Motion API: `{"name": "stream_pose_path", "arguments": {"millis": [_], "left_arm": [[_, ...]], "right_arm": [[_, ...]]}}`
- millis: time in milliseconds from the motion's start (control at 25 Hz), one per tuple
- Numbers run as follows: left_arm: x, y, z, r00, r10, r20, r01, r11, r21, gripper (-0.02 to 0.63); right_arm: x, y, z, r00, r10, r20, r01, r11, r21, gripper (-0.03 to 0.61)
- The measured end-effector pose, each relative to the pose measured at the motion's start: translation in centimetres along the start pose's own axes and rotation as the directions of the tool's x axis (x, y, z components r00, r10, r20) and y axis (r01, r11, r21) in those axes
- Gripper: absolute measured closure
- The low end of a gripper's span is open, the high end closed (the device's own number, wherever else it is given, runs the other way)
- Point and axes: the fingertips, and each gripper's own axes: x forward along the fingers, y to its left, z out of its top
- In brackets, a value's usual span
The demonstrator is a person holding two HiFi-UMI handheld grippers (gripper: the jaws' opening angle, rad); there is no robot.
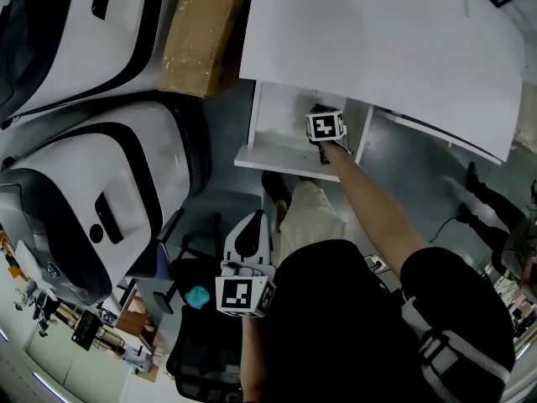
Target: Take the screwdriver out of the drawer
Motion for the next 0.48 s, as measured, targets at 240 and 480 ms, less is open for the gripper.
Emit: {"name": "stream_pose_path", "arguments": {"millis": [240,480], "left_arm": [[-2.2,0.0,-0.3,0.999,0.015,0.043,-0.015,1.0,-0.007,0.592],[-4.5,-0.4,0.5,0.993,0.0,0.116,-0.001,1.0,0.008,0.591]], "right_arm": [[-2.1,1.7,0.5,1.0,0.021,0.017,-0.019,0.994,-0.108,0.491],[-6.3,4.0,1.5,0.996,0.069,0.063,-0.048,0.957,-0.286,0.491]]}}
